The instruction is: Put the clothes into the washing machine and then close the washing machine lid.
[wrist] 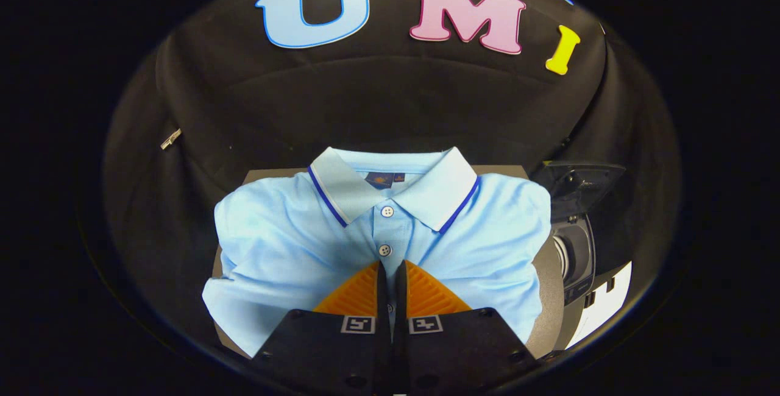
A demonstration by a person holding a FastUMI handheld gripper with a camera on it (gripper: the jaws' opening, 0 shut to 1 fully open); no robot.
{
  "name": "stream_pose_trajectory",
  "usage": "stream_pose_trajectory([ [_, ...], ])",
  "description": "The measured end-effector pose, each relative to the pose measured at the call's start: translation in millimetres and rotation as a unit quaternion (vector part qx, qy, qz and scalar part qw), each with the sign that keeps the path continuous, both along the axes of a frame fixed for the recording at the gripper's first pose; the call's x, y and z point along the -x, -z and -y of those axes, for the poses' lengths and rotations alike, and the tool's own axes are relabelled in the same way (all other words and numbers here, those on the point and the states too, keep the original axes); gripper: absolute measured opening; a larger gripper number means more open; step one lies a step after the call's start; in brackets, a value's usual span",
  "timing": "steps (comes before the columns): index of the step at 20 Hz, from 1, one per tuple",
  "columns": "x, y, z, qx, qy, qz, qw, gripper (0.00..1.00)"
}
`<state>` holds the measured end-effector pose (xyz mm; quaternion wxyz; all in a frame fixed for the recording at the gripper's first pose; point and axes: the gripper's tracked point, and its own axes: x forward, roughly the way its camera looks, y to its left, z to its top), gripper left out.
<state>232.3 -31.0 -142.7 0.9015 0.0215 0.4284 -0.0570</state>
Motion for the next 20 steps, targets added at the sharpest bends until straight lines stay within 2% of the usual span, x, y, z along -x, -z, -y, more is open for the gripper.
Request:
stream_pose_trajectory([
  [3,2,-8,-2,0.015,-0.002,0.029,0.999,0.05],
  [10,-2,-34,-2,0.006,0.003,0.101,0.995,0.05],
  [16,12,-81,4,0.034,-0.023,0.151,0.988,0.05],
  [20,17,-112,27,0.044,-0.031,0.174,0.983,0.05],
])
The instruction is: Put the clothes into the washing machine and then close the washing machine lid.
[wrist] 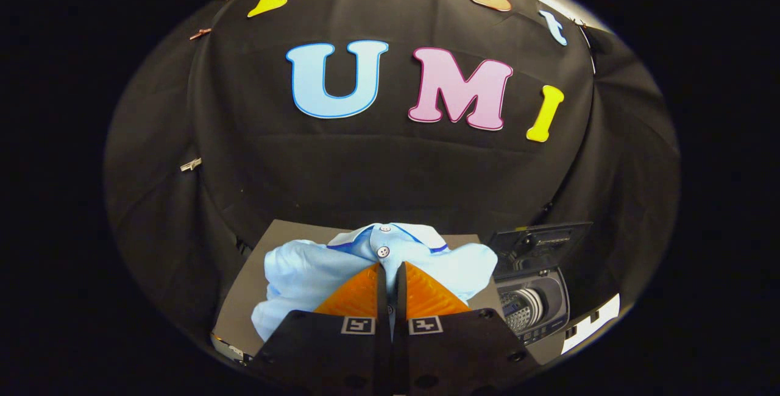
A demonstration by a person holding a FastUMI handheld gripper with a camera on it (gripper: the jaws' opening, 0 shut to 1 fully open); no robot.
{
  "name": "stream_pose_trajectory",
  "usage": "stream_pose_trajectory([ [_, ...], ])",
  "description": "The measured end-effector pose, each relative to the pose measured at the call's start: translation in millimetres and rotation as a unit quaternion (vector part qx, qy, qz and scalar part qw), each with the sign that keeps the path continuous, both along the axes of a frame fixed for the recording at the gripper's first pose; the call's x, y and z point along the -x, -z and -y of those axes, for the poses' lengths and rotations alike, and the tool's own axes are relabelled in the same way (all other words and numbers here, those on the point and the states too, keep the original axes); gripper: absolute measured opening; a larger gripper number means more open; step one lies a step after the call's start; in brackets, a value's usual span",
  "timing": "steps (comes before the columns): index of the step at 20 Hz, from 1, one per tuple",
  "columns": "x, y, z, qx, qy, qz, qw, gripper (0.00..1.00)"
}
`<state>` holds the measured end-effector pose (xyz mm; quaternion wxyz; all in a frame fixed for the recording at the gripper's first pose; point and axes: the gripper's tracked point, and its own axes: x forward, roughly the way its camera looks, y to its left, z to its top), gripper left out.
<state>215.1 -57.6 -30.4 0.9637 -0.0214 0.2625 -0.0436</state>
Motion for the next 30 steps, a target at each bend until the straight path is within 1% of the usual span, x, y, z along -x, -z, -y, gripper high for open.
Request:
stream_pose_trajectory([
  [4,8,-29,47,-0.001,0.01,0.025,1.0,0.05],
  [6,10,-36,73,-0.005,0.013,0.031,0.999,0.05],
  [12,19,-36,144,0.003,0.015,0.032,0.999,0.05],
  [16,18,-39,189,0.02,0.02,0.035,0.999,0.05],
  [23,16,-17,273,0.024,0.051,0.023,0.998,0.05],
  [25,18,-4,295,0.025,0.064,0.011,0.998,0.05],
  [30,10,39,336,0.051,0.075,-0.022,0.996,0.05],
])
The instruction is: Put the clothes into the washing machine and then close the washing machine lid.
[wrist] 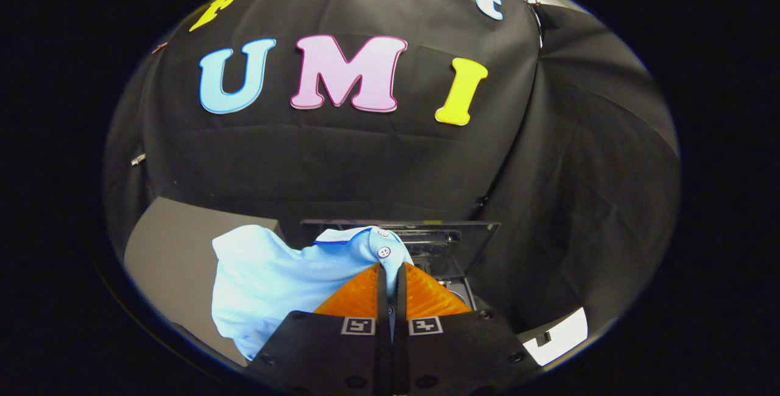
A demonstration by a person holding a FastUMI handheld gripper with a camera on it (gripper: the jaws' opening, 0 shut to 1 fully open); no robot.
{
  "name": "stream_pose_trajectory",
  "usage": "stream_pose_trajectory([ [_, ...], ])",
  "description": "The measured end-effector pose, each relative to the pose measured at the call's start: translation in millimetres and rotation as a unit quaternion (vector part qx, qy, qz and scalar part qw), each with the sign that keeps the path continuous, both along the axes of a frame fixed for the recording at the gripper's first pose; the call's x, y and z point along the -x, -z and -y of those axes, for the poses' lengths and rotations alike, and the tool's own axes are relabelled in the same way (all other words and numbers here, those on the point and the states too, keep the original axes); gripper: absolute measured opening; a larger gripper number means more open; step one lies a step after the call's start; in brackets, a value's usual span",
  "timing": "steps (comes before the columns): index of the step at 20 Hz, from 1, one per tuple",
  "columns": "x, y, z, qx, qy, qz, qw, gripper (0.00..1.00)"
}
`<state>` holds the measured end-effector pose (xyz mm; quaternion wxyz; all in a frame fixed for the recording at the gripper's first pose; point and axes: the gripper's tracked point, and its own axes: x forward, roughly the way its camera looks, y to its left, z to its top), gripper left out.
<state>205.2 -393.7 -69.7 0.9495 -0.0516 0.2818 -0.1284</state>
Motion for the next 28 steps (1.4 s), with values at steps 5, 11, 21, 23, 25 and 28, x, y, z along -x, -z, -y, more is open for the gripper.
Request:
stream_pose_trajectory([
  [5,-4,62,26,-0.005,0.01,-0.043,0.999,0.05],
  [11,7,139,48,0.006,0.012,-0.096,0.995,0.05],
  [21,-1,171,53,-0.029,0.021,-0.097,0.995,0.05],
  [23,0,177,54,-0.026,0.017,-0.102,0.994,0.05],
  [25,3,185,52,-0.031,0.015,-0.109,0.993,0.05],
  [28,5,206,46,-0.046,0.013,-0.12,0.992,0.05],
])
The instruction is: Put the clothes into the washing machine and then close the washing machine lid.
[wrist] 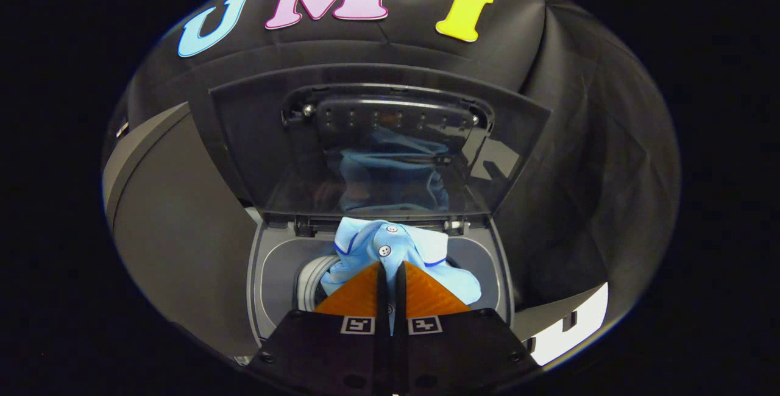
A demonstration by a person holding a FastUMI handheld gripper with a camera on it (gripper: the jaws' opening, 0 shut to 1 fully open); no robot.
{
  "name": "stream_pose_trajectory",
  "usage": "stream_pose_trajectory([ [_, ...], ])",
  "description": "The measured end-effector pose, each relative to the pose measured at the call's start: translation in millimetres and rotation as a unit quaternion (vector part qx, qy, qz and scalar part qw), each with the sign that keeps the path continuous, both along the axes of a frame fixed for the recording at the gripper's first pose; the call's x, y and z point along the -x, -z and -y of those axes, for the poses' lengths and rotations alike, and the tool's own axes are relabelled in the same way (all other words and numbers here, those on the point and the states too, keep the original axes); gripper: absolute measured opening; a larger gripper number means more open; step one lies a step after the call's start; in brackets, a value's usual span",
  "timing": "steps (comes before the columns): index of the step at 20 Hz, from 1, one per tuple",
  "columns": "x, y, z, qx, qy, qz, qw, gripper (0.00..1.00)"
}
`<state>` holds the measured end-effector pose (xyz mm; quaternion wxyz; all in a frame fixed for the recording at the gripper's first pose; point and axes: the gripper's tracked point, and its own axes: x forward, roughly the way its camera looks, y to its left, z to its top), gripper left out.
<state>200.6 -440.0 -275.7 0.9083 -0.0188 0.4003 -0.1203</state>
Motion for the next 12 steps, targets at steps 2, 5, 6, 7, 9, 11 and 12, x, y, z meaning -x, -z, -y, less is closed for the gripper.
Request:
stream_pose_trajectory([
  [2,3,18,-3,-0.005,-0.008,-0.014,1.0,0.05],
  [5,10,46,-6,-0.01,-0.011,-0.035,0.999,0.05],
  [6,12,58,-6,-0.015,-0.008,-0.042,0.999,0.05],
  [7,13,69,-6,-0.017,-0.007,-0.051,0.999,0.05],
  [9,15,95,-7,-0.026,-0.012,-0.073,0.997,0.05],
  [11,16,114,-7,-0.034,-0.011,-0.085,0.996,0.05],
  [12,17,123,-6,-0.037,-0.009,-0.091,0.995,0.05],
])
